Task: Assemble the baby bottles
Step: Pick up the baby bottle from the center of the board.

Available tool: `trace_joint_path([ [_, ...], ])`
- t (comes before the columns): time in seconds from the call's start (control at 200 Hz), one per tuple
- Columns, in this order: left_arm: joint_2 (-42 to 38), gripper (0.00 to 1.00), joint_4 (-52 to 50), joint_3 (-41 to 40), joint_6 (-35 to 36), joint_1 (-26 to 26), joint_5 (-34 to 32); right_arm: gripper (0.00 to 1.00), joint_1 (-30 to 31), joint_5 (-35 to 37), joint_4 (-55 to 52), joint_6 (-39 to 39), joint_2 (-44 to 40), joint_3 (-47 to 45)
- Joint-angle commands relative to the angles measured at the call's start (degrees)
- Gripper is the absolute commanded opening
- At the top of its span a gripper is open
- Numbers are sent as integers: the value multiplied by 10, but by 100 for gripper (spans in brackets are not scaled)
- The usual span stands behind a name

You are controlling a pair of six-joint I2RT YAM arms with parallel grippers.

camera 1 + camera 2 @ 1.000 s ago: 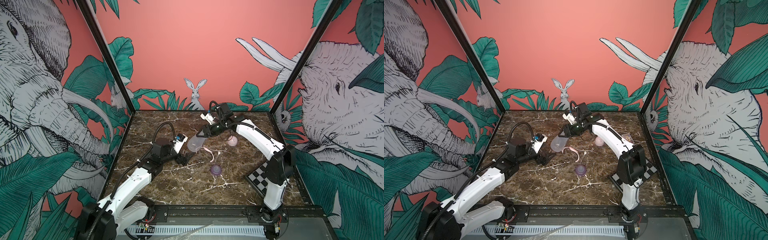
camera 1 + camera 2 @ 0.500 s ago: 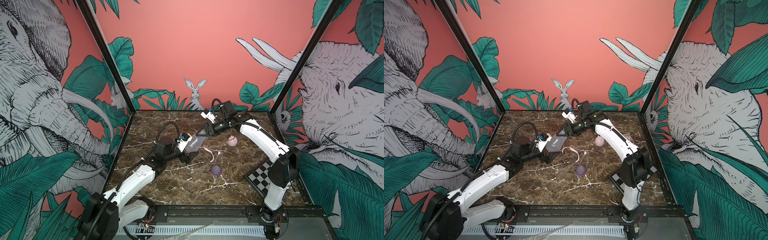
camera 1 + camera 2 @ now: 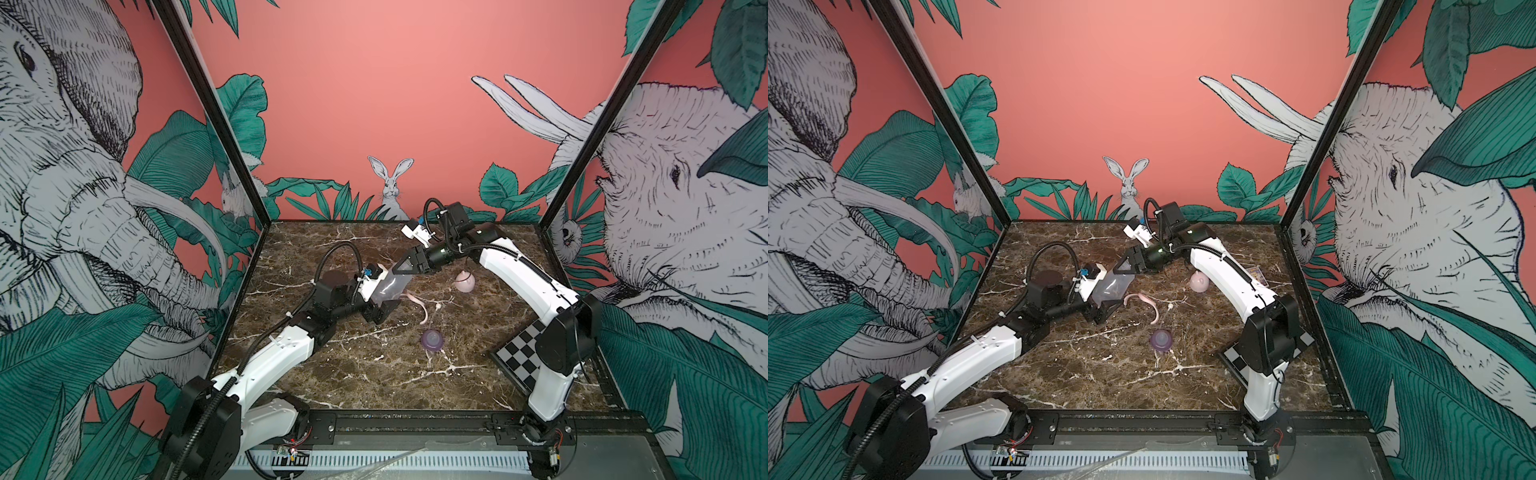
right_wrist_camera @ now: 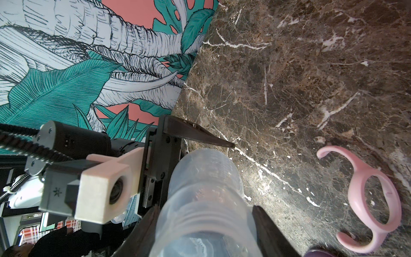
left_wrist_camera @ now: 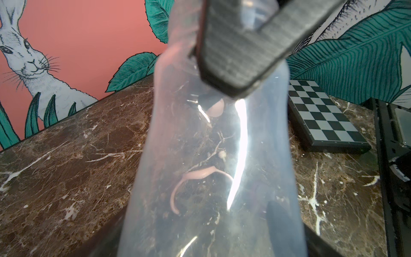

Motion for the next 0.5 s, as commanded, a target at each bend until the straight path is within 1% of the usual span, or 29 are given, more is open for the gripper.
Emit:
trace_joint_path([
  [0.0, -5, 90, 20, 16, 11, -3, -2, 47, -1, -8, -21, -19, 9, 16],
  [0.13, -6, 88, 18, 13, 11, -4, -10, 47, -1, -9, -10, -13, 7, 13],
  [0.215, -1, 78, 18, 15, 8, -4, -4, 47, -1, -10, -14, -15, 9, 18],
  [0.28, 5, 76, 8, 22, 8, -4, -2, 47, -1, -7, -11, -15, 9, 18],
  [0.315, 8, 73, 4, 24, 8, -5, 0, 47, -1, -8, -7, -13, 7, 17],
  [0.35, 10, 72, 2, 26, 9, -4, 2, 49, -1, -8, -5, -13, 8, 17],
  [0.39, 11, 70, 0, 26, 9, -4, 2, 53, -2, -7, -5, -14, 7, 19],
  [0.46, 10, 65, 2, 26, 5, -4, 3, 55, -2, -1, -2, -16, 6, 18],
  [0.495, 8, 63, 2, 26, 4, -4, 3, 57, -2, 2, 2, -15, 3, 17],
])
